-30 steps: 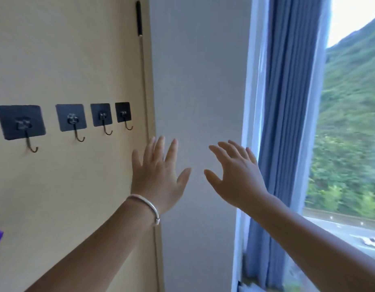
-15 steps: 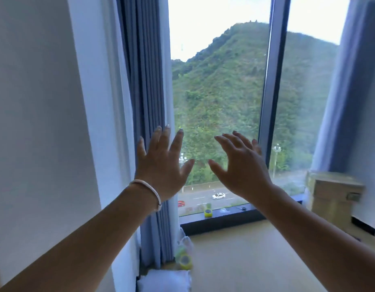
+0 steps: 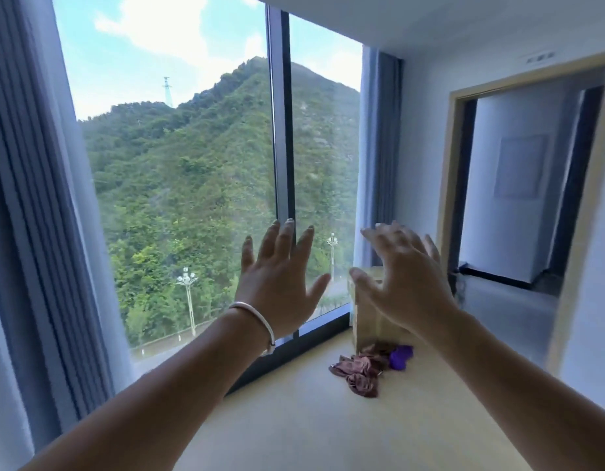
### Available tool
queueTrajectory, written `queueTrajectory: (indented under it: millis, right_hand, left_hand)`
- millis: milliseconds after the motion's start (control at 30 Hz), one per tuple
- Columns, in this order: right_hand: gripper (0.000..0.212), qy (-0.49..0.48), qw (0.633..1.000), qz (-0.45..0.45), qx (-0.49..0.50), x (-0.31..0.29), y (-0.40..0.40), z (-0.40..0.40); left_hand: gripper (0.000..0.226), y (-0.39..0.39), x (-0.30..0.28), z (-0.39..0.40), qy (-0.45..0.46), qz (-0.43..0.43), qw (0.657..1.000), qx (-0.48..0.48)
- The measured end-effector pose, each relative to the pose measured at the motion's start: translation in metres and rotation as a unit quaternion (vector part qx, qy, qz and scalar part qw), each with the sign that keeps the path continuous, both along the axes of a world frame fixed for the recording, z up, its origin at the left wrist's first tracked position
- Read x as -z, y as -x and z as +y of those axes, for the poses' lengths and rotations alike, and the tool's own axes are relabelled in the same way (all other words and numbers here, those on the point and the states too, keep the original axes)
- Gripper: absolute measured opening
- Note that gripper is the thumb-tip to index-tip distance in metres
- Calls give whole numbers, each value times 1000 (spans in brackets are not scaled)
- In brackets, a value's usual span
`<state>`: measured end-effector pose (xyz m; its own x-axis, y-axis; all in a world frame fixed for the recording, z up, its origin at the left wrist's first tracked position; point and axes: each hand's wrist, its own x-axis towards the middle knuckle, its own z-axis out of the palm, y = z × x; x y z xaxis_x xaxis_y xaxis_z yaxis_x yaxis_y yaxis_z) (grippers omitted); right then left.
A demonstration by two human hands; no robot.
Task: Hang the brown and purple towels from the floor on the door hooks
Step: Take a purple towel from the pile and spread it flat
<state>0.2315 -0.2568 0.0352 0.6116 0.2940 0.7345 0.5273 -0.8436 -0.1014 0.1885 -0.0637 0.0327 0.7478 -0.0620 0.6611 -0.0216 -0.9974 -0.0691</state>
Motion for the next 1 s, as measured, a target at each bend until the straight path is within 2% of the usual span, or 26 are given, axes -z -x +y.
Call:
queueTrajectory:
  millis: [267, 500, 733, 1000]
  right_hand:
    - [63, -3, 991, 11, 130, 8, -28, -164]
    - [61, -2, 971, 31, 236, 21, -45, -270]
    - [65, 9, 943, 36, 331, 29, -93, -343]
    - [64, 19, 906, 41, 420, 14, -195, -384]
  left_hand:
    - [75, -85, 5, -156, 0, 22, 991, 131]
    - [74, -140, 19, -265, -13, 39, 969, 245]
    - [74, -223, 24, -349, -23, 32, 946, 322]
    - [74, -358, 20, -410, -14, 26, 922, 387]
